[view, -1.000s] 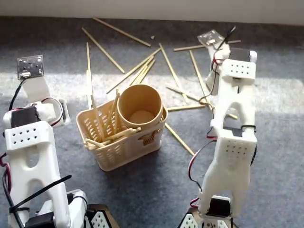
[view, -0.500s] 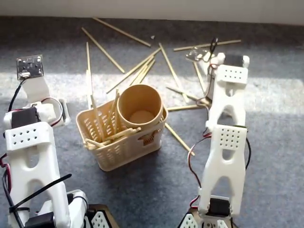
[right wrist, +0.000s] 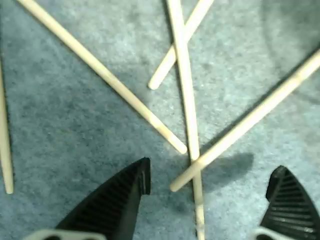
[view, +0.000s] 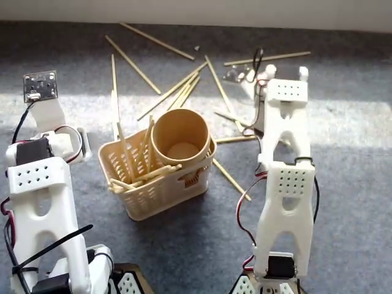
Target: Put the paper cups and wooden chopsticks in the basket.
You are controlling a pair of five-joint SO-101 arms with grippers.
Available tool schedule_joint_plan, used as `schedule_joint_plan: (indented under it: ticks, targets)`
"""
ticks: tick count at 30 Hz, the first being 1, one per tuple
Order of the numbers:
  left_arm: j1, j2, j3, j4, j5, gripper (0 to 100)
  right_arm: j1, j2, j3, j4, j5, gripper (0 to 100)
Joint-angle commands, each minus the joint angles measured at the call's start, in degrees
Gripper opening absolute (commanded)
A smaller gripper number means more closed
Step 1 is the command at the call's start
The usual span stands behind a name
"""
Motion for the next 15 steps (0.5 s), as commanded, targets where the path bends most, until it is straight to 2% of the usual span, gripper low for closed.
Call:
schedule_joint_plan:
  ticks: [1, 8, 10, 14, 15]
  targets:
    - [0.7, -0.4, -0.1, -0.4, 0.6, 27, -0.3, -2.1, 5.7, -6.7, -0.3, 36.0]
    - [0.7, -0.4, -0.6, 0.8, 0.6, 27, 1.4, 3.0, 3.3, -11.5, -1.6, 34.9]
    - [0.7, -0.4, -0.6, 1.4, 0.6, 27, 1.5, 3.9, 2.9, -11.3, -1.6, 26.9]
    - [0.7, -0.4, -0.6, 1.3, 0.6, 27, 3.2, 4.3, 1.4, -11.2, -1.8, 0.0]
    - [0.7, -0.4, -0.6, 1.3, 0.6, 27, 3.9, 4.3, 1.3, -10.2, -1.8, 0.9]
